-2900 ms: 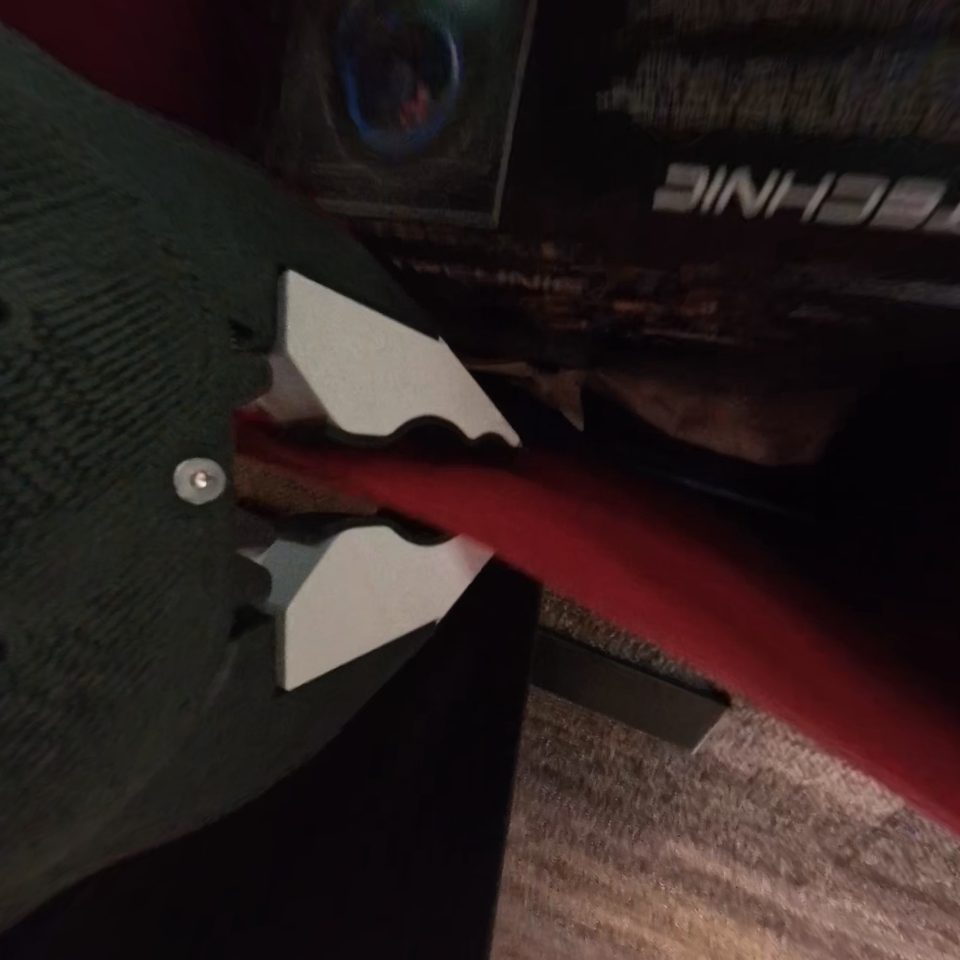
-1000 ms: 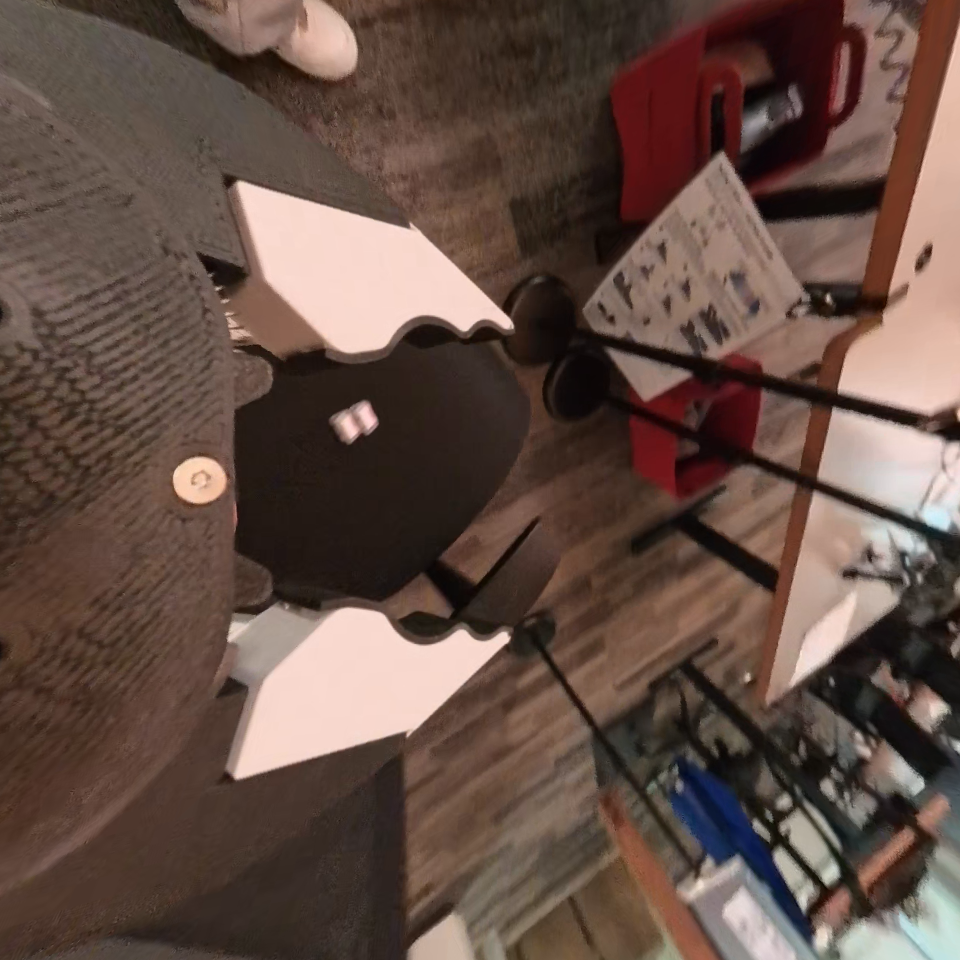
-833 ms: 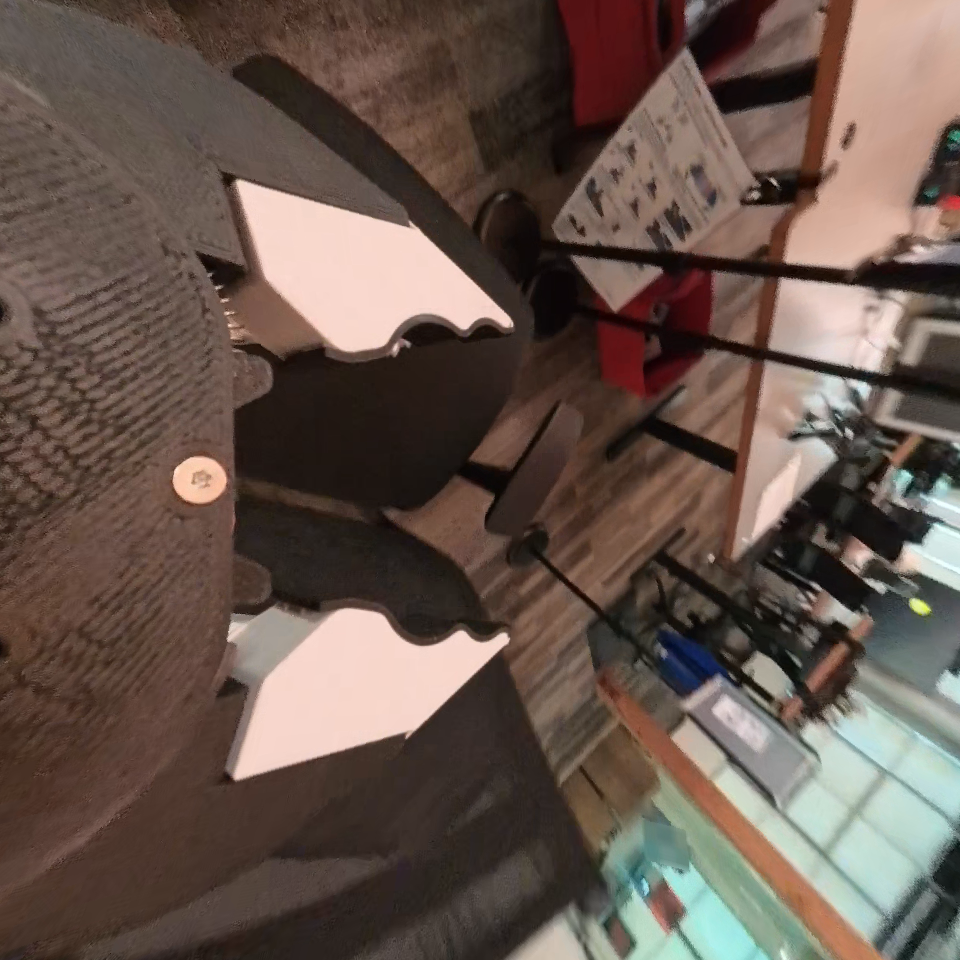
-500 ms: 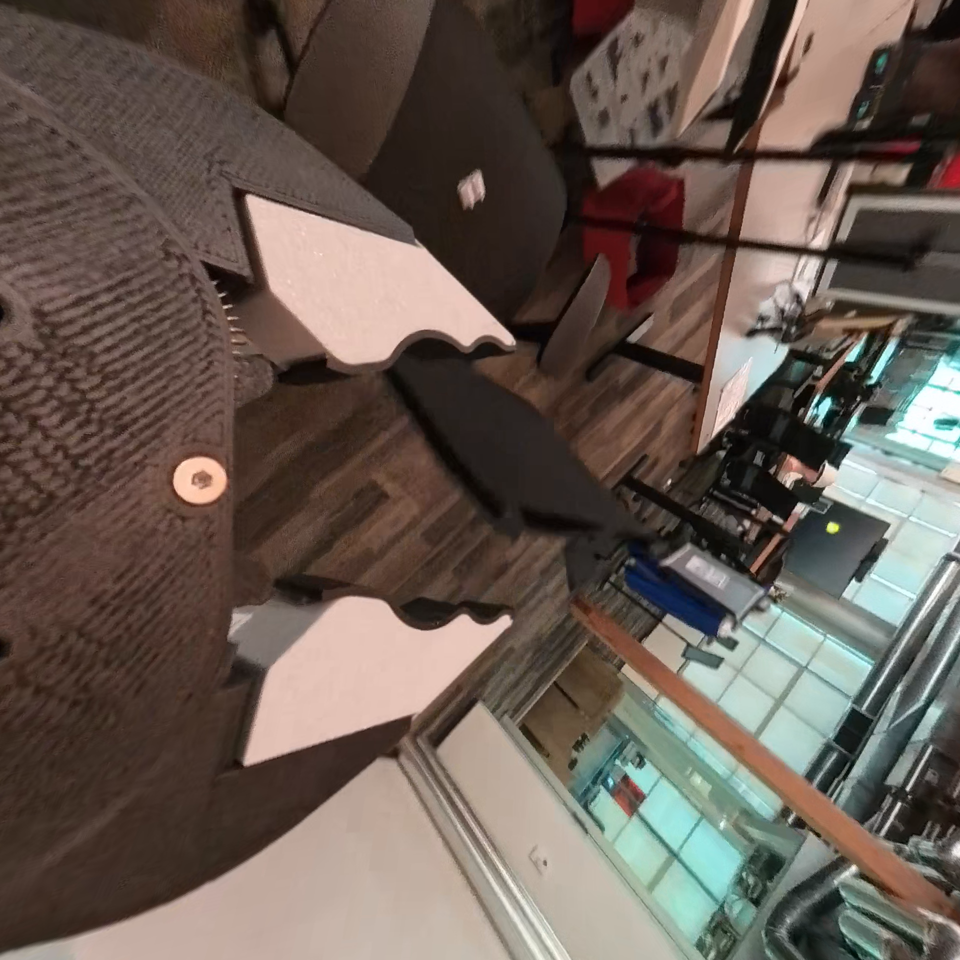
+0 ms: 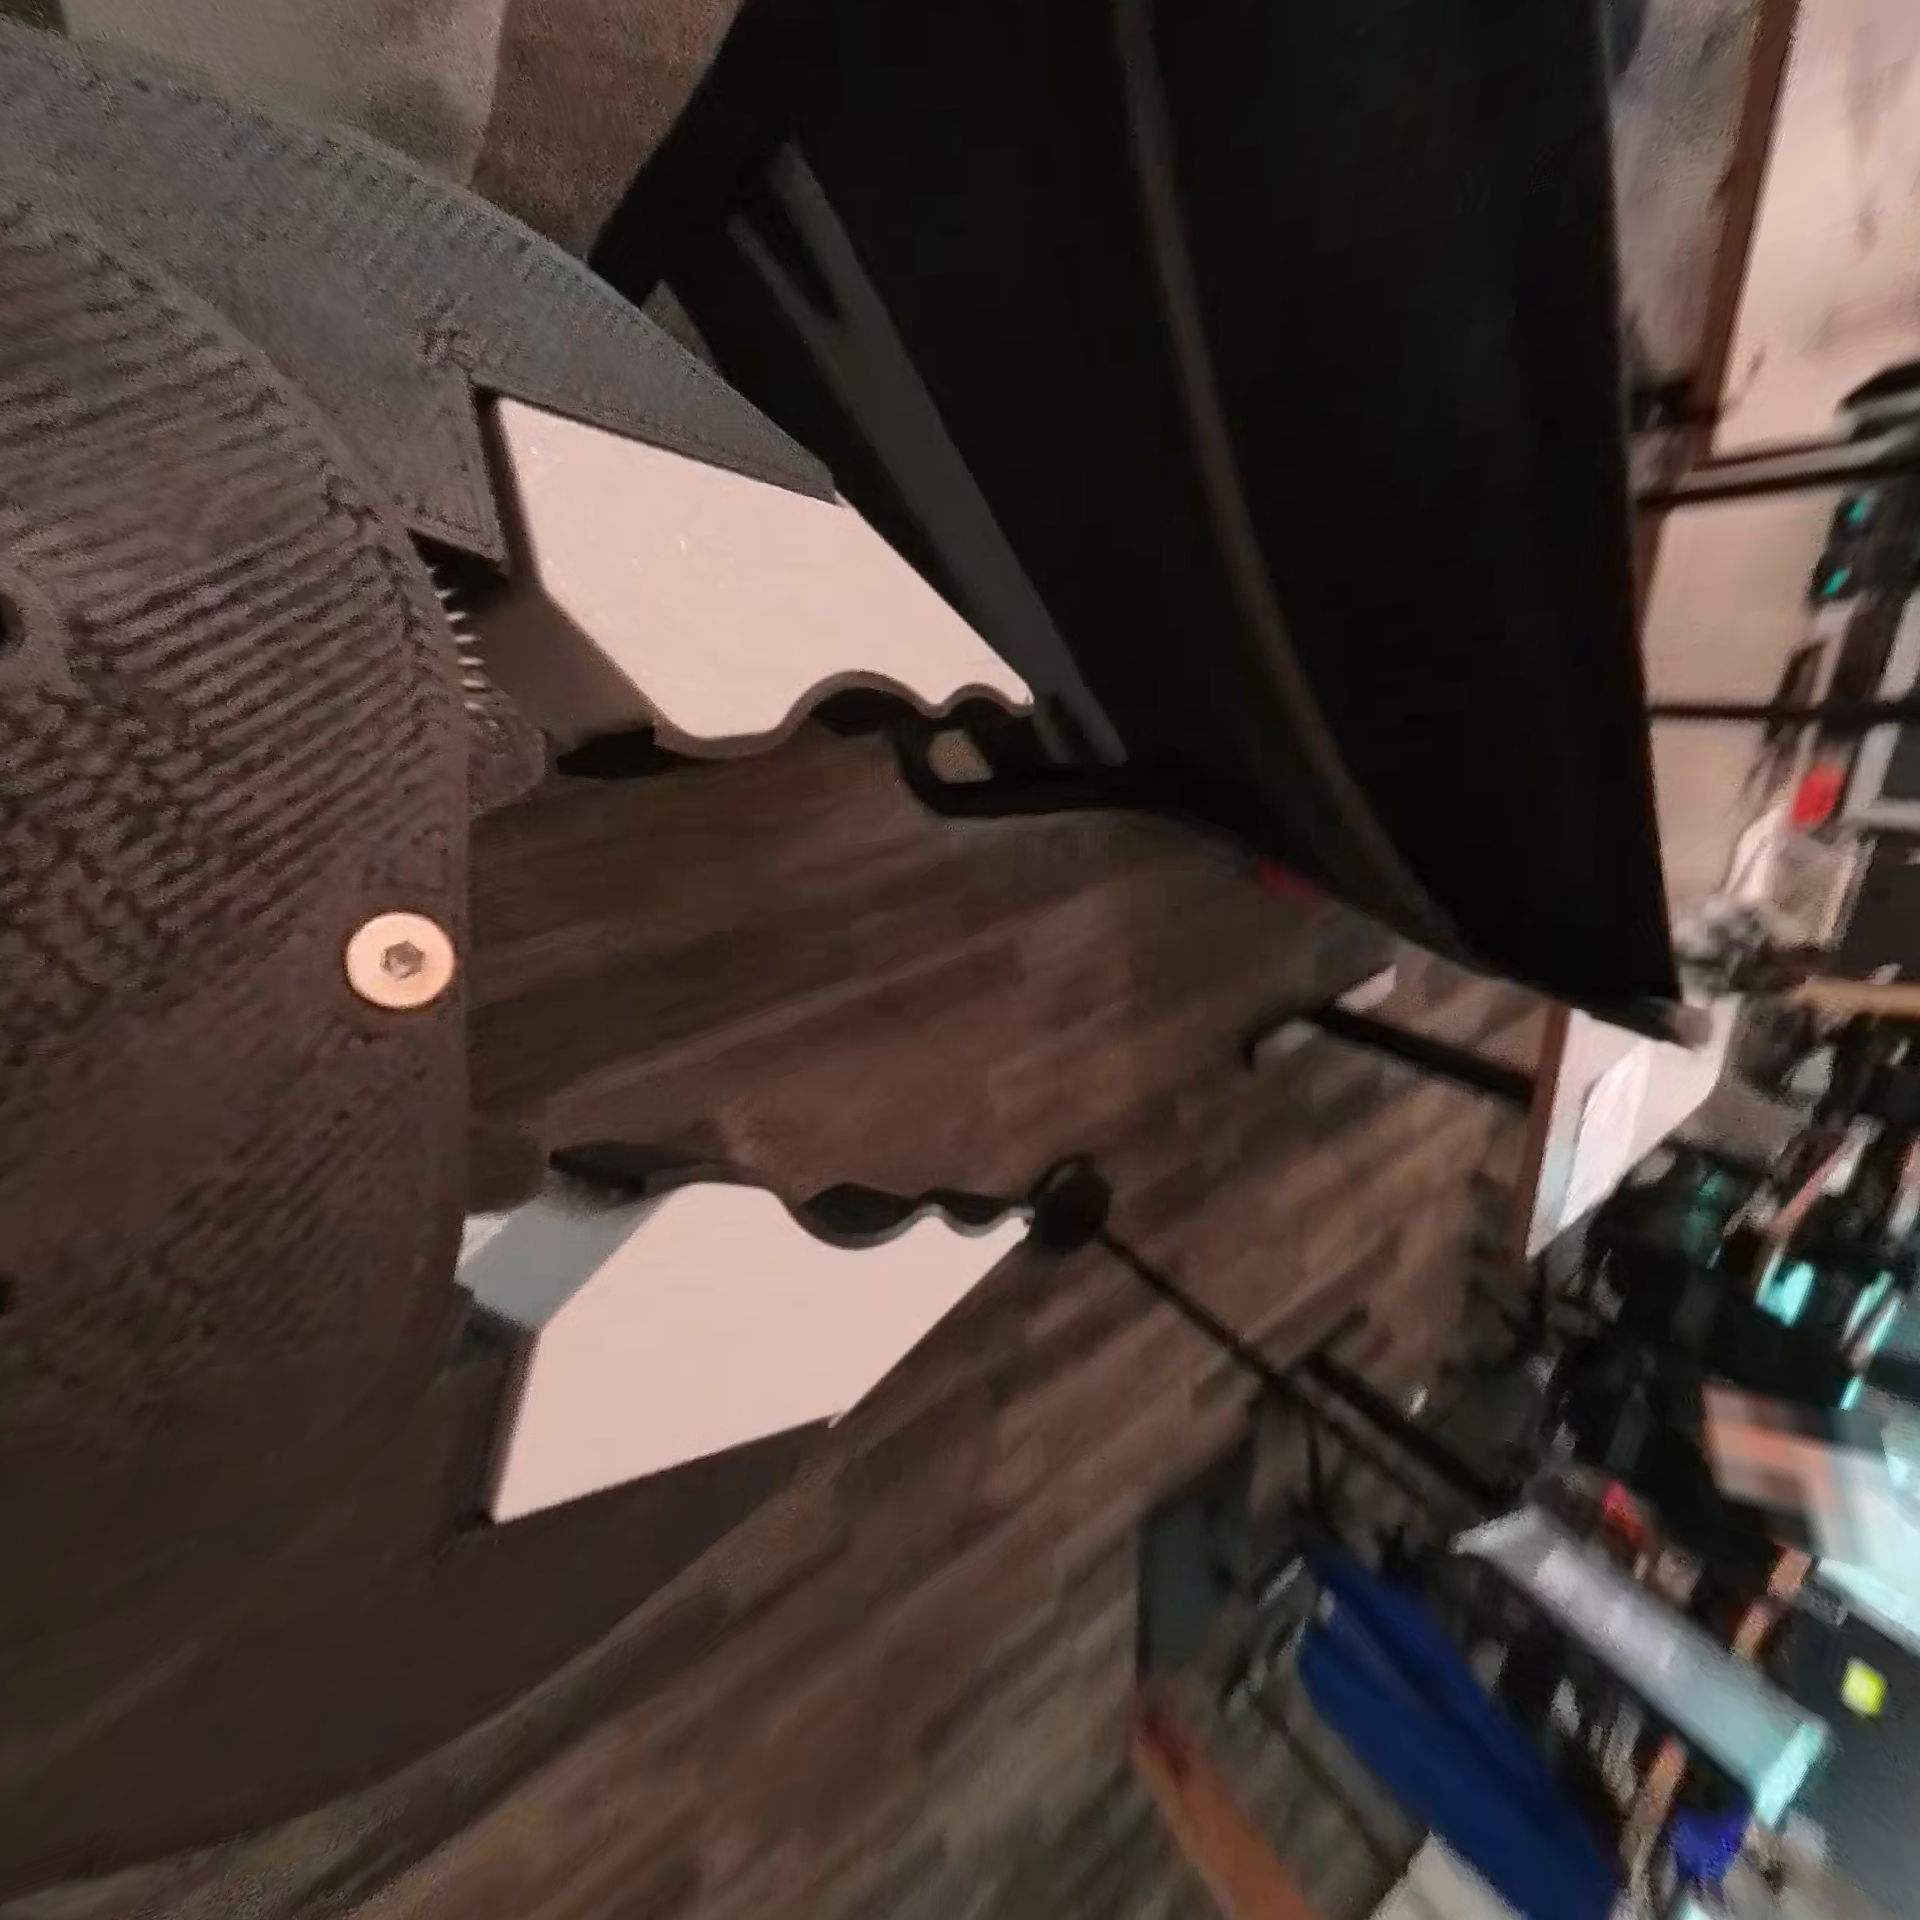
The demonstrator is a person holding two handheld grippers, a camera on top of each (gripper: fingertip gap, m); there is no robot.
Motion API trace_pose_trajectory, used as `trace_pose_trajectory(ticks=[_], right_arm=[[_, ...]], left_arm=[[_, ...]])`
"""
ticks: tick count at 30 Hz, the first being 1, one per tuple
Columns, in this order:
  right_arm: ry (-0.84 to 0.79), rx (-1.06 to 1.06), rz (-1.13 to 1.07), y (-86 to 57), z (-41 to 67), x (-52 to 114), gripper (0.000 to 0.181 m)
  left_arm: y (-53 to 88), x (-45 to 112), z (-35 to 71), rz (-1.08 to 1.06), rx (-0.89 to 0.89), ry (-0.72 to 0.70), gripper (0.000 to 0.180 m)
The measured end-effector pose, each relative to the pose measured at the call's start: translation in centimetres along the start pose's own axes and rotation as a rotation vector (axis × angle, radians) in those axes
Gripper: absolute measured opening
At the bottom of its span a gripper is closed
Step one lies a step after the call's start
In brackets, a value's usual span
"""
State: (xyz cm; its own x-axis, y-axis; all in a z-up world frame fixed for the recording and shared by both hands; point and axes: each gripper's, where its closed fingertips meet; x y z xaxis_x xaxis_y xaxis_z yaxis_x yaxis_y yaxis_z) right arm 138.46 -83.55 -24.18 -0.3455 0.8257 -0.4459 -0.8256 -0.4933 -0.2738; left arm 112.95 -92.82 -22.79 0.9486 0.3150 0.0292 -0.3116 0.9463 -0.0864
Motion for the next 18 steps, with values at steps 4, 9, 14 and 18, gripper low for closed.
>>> trace_pose_trajectory(ticks=[4, 9, 14, 18], right_arm=[[-0.198, -0.016, 0.27, -3.7, 4.3, 8.0, 0.083], [-0.261, -0.159, 0.538, -6.2, 7.8, 16.3, 0.105], [-0.395, -0.204, 0.897, -4.1, 10.9, 21.7, 0.092], [-0.448, -0.331, 1.151, 0.0, 11.5, 24.5, 0.09]], left_arm=[[3.8, 3.2, 2.7, 0.074, -0.038, 0.021, 0.104], [4.8, 0.4, 3.5, 0.337, 0.01, 0.161, 0.104], [0.8, -6.9, 2.7, 0.833, -0.076, 0.13, 0.099], [-4.0, -5.4, 2.0, 1.15, -0.107, -0.003, 0.097]])
Point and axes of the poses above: each gripper's, where its closed fingertips meet, x out along the fingers, z out of its top, y = z × x across the jaws, and after that the axes turned 4 degrees about y, right-handed
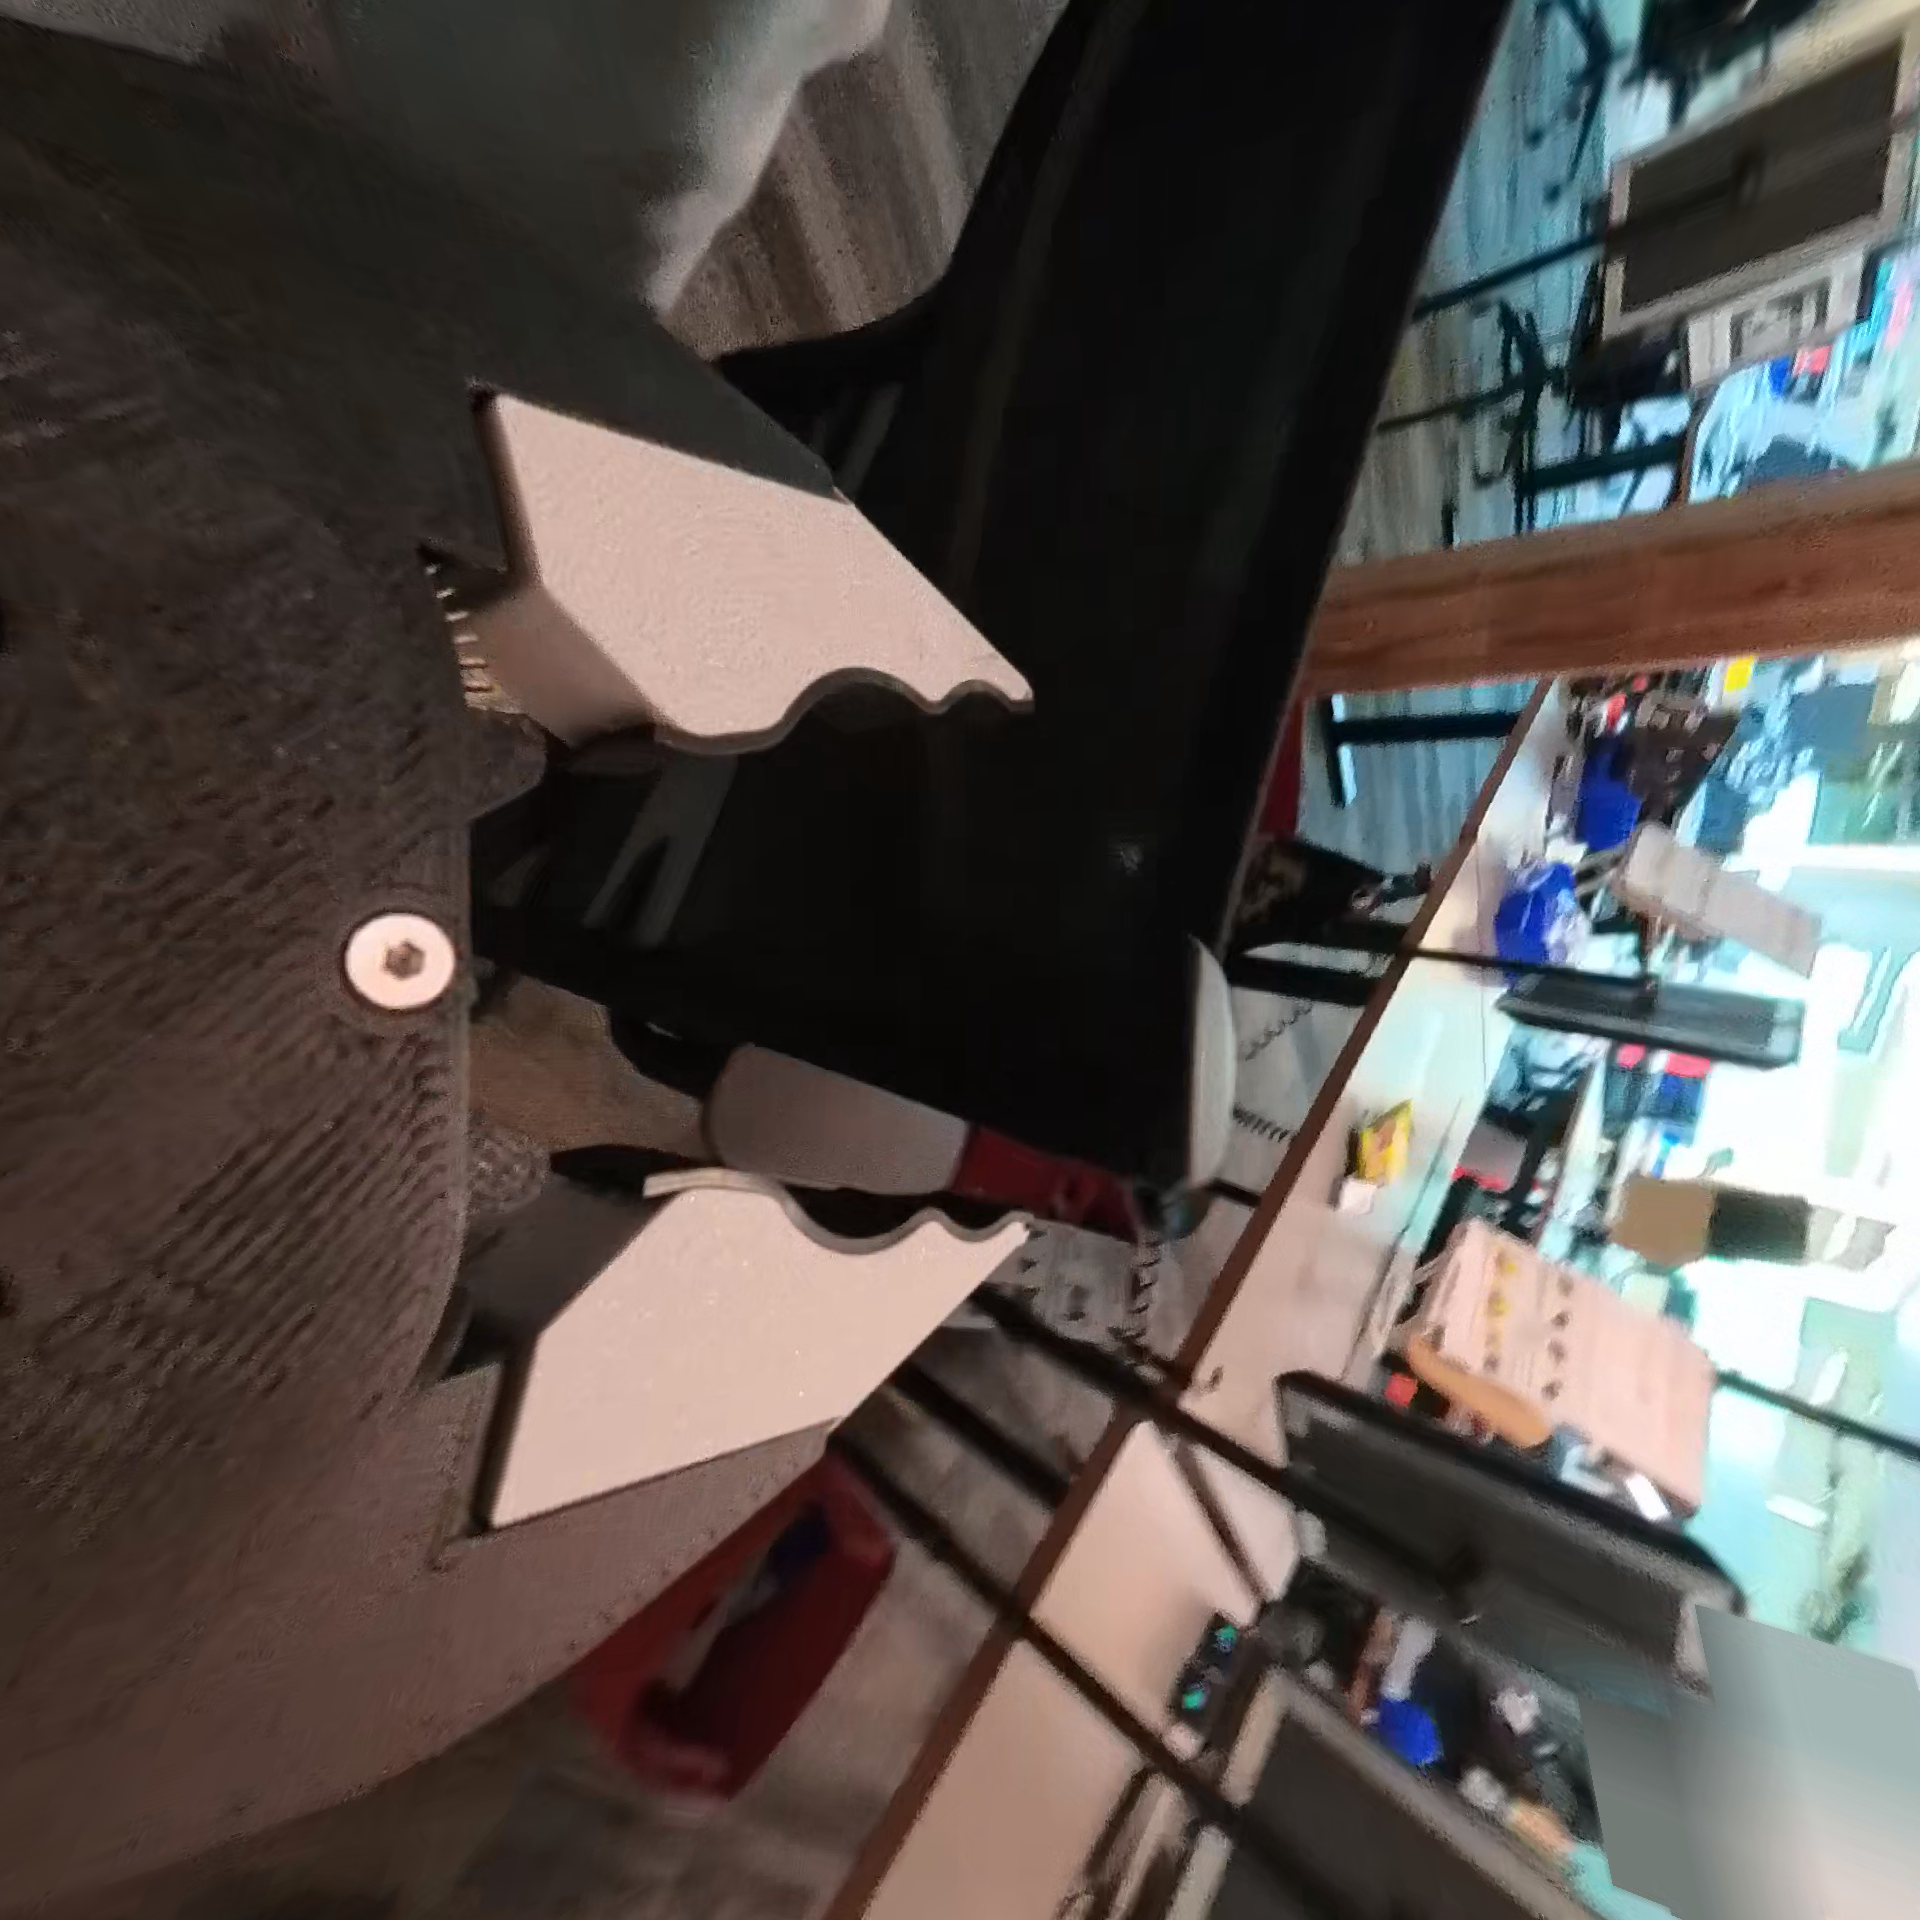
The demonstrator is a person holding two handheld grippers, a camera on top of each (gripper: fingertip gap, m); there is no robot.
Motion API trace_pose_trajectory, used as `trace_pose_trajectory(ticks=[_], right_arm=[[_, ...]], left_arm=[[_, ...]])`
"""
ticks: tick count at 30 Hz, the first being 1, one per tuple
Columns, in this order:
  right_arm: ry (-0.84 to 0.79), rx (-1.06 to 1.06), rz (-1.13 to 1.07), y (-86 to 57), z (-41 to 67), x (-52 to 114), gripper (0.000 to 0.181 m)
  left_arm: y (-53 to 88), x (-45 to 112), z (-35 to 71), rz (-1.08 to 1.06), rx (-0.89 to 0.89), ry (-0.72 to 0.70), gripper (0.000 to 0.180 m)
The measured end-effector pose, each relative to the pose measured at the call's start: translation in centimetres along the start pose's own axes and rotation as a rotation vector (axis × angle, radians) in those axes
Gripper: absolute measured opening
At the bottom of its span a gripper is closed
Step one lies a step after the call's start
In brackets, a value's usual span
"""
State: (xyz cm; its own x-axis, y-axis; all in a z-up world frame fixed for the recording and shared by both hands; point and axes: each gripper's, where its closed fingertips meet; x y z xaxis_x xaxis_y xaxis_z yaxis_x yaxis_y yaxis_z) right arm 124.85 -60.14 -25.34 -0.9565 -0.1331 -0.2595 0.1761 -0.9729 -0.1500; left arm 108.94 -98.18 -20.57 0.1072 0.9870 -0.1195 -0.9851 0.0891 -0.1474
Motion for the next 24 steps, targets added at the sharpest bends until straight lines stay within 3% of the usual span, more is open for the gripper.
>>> trace_pose_trajectory(ticks=[3, 5, 7, 9, 10, 11, 12, 16, 20, 22, 24], right_arm=[[-0.101, -0.058, 0.12, -0.6, 1.4, 2.0, 0.093], [-0.128, -0.052, 0.225, 0.0, 1.8, 3.1, 0.087], [-0.125, -0.055, 0.273, 0.2, 1.5, 4.3, 0.08], [-0.14, -0.052, 0.338, 0.9, 1.7, 4.6, 0.066], [-0.139, -0.056, 0.352, 1.0, 1.7, 4.6, 0.064], [-0.146, -0.065, 0.36, 1.0, 1.6, 4.5, 0.063], [-0.156, -0.072, 0.366, 1.0, 1.6, 4.4, 0.063], [-0.119, -0.106, 0.303, 0.6, 1.2, 4.5, 0.067], [-0.067, -0.092, 0.168, -0.6, 0.2, 4.2, 0.066], [-0.039, -0.061, 0.074, -0.9, -0.3, 4.1, 0.061], [0.0, -0.024, -0.024, -1.3, -0.9, 3.9, 0.053]], left_arm=[[-2.7, -0.4, -1.3, 0.289, 0.028, -0.051, 0.097], [-4.2, -0.2, -1.5, 0.453, 0.02, -0.116, 0.08], [-5.7, 0.0, -1.5, 0.563, 0.03, -0.156, 0.051], [-6.7, -0.4, -1.6, 0.661, 0.038, -0.129, 0.05], [-7.4, -0.5, -1.8, 0.673, 0.04, -0.116, 0.06], [-8.3, -0.3, -2.1, 0.654, 0.04, -0.102, 0.09], [-8.9, -0.1, -2.7, 0.646, 0.027, -0.09, 0.096], [-8.0, 0.5, -5.1, 0.834, 0.071, 0.012, 0.089], [-4.9, 2.1, -6.1, 1.002, 0.053, -0.006, 0.094], [-3.8, 3.1, -6.5, 1.071, 0.032, 0.045, 0.081], [-3.9, 4.1, -6.2, 1.12, 0.057, 0.074, 0.054]])
Point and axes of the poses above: each gripper's, where its closed fingertips meet, x out along the fingers, z out of its top, y = z × x across the jaws, and after that the axes turned 4 degrees about y, right-handed
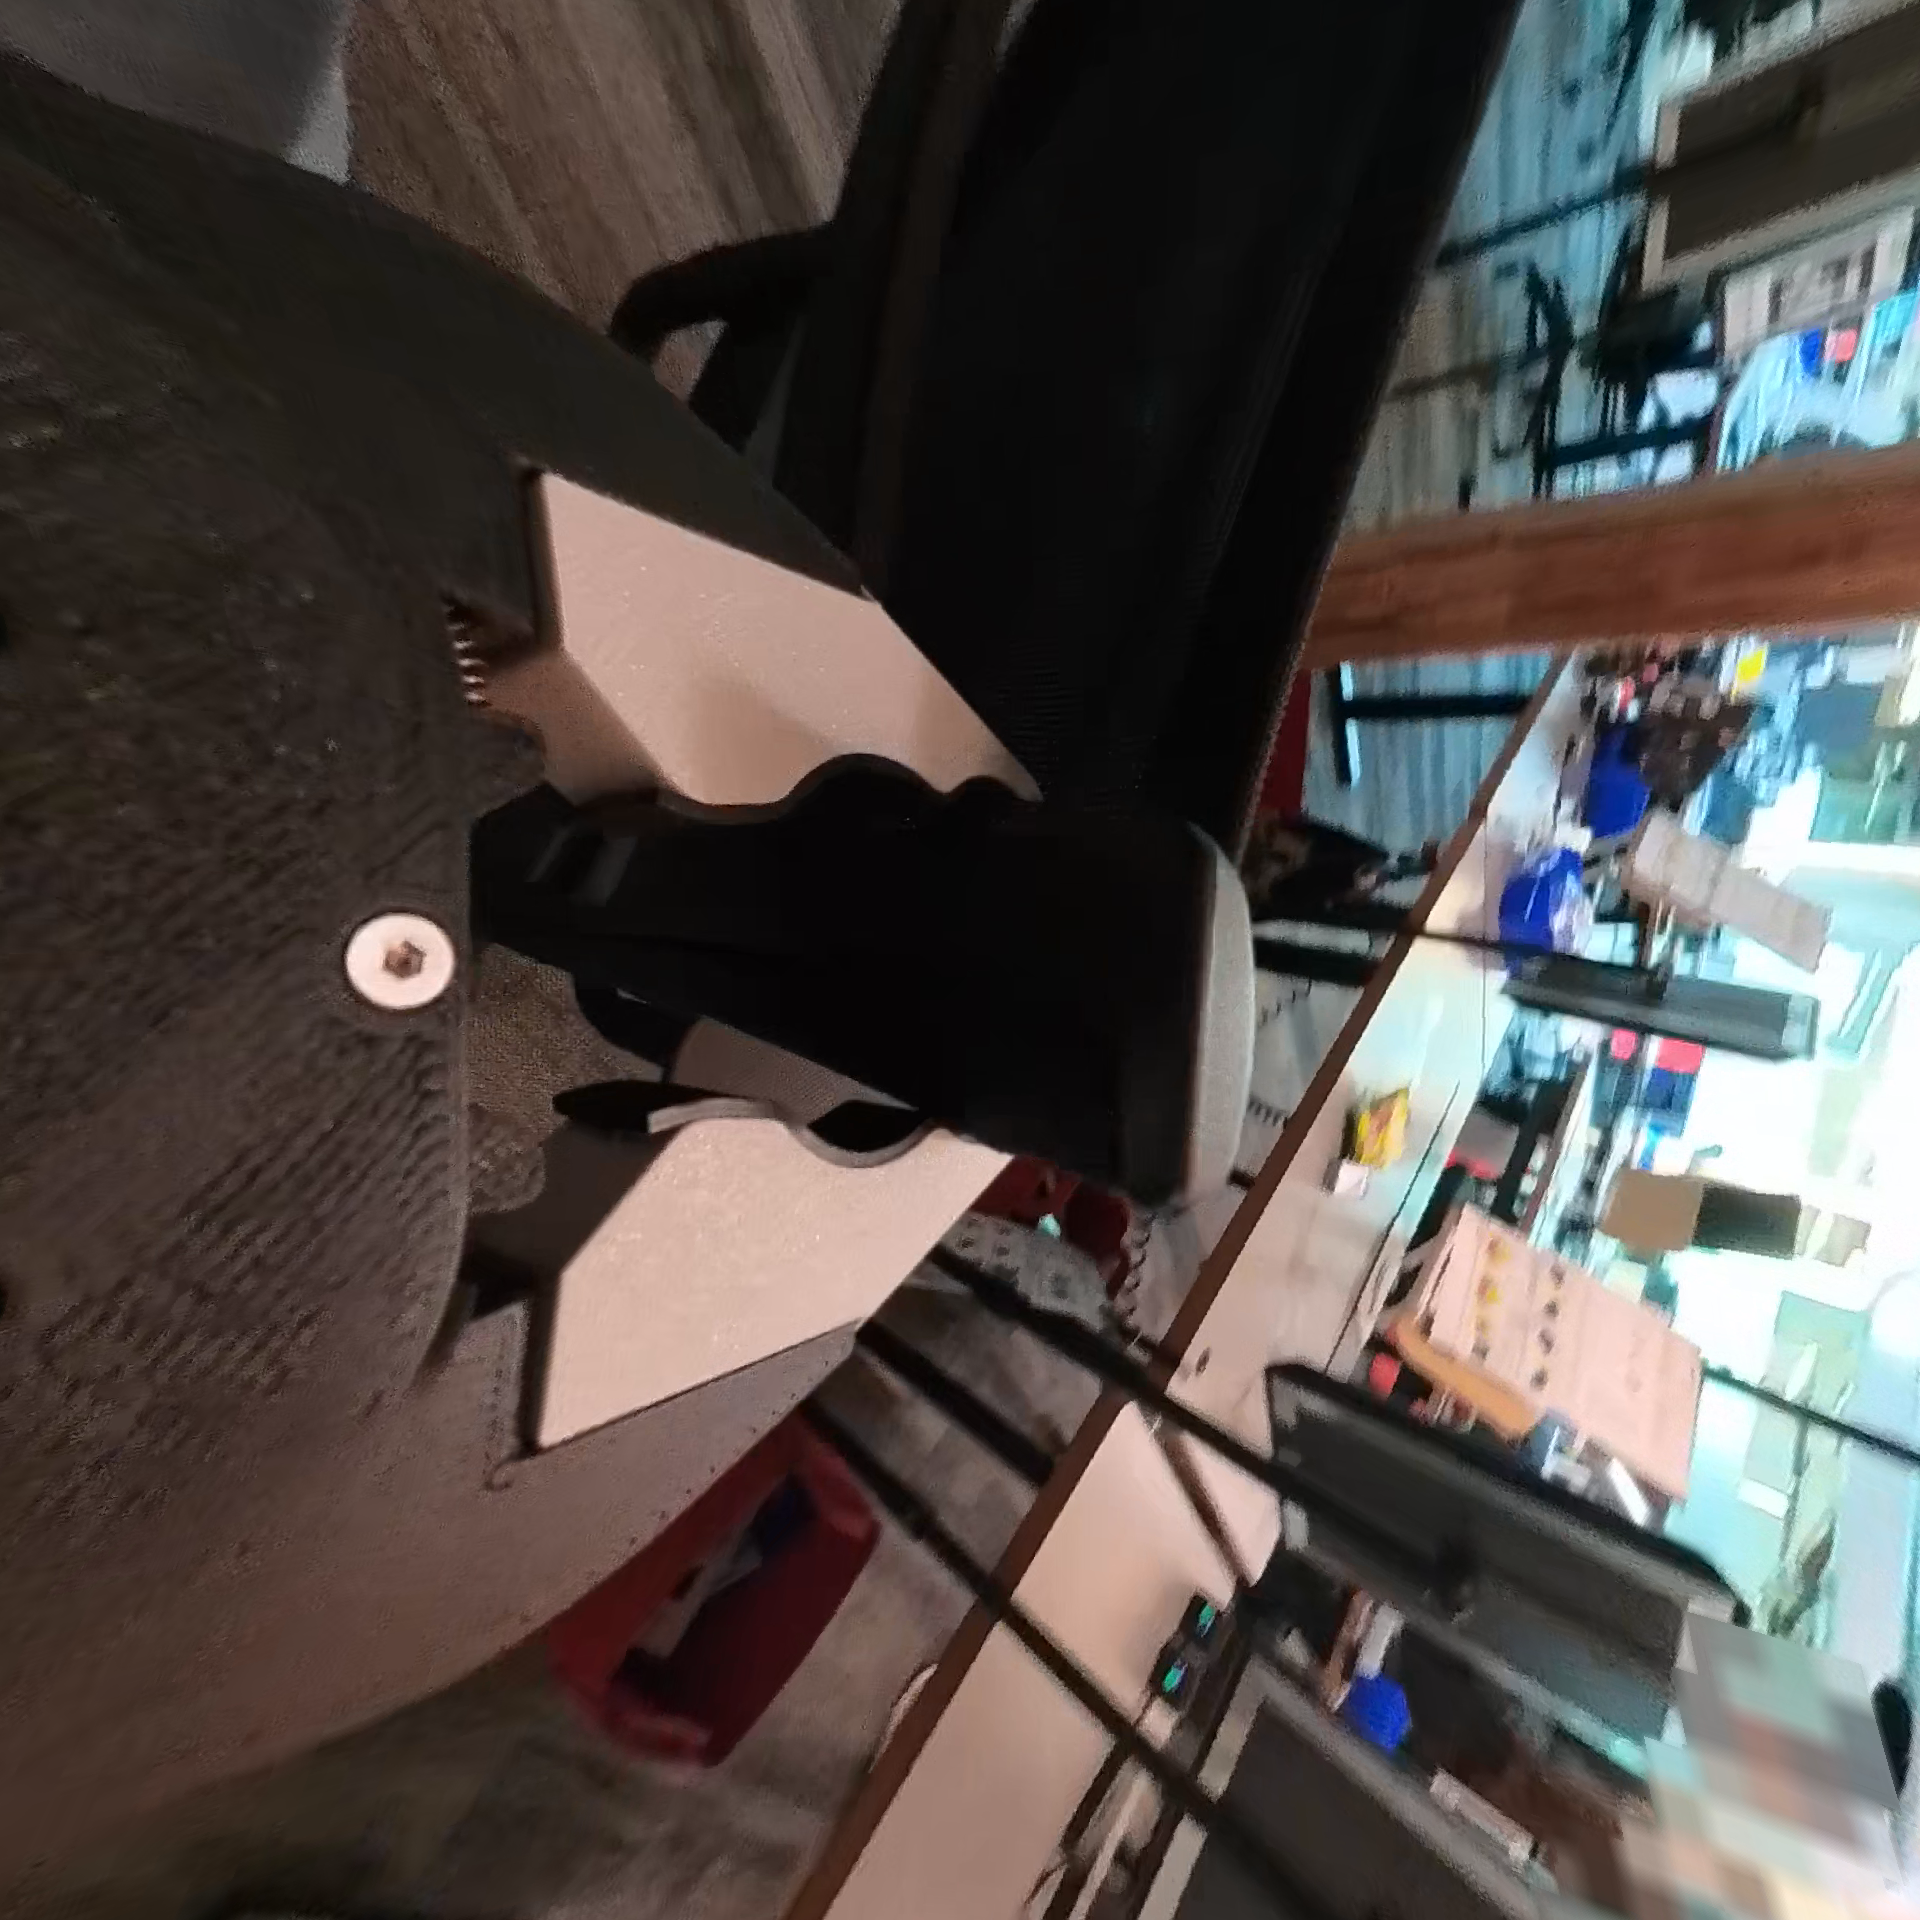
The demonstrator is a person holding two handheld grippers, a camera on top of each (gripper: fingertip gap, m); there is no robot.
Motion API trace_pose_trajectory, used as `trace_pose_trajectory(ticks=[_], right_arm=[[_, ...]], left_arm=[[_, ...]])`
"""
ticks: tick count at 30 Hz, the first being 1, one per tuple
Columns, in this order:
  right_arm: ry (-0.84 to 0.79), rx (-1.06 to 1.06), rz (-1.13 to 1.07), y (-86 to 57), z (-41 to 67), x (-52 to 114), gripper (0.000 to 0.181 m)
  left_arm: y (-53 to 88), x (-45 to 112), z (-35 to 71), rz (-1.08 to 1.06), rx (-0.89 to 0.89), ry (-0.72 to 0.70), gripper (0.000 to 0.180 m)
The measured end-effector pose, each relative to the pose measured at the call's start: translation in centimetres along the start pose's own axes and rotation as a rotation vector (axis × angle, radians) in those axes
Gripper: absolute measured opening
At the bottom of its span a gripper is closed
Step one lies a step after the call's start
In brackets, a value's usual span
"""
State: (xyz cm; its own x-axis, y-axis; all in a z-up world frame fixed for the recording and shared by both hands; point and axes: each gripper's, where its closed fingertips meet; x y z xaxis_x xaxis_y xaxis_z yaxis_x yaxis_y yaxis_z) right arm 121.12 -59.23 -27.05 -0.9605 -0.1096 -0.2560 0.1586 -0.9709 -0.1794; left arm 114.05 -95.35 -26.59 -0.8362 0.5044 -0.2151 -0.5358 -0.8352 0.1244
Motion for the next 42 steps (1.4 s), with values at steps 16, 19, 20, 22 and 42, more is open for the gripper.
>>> trace_pose_trajectory(ticks=[16, 19, 20, 22, 42], right_arm=[[0.026, 0.084, -0.037, -0.4, 2.5, 6.8, 0.046], [0.01, 0.082, -0.026, -1.0, 3.2, 9.9, 0.047], [0.006, 0.084, -0.019, -1.3, 3.5, 11.2, 0.047], [0.009, 0.073, -0.011, -2.0, 4.1, 13.8, 0.047], [0.016, 0.1, -0.181, -5.6, 10.0, 37.6, 0.047]], left_arm=[[5.1, 5.6, 0.7, 0.07, -0.111, 0.058, 0.049], [6.6, 8.1, 1.1, 0.073, -0.112, 0.047, 0.049], [7.2, 9.0, 1.2, 0.076, -0.111, 0.045, 0.049], [8.3, 11.2, 1.6, 0.079, -0.106, 0.046, 0.049], [24.1, 38.3, 5.9, -0.124, -0.059, 0.031, 0.05]])
Point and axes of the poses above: each gripper's, where its closed fingertips meet, x out along the fingers, z out of its top, y = z × x across the jaws, and after that the axes turned 4 degrees about y, right-handed
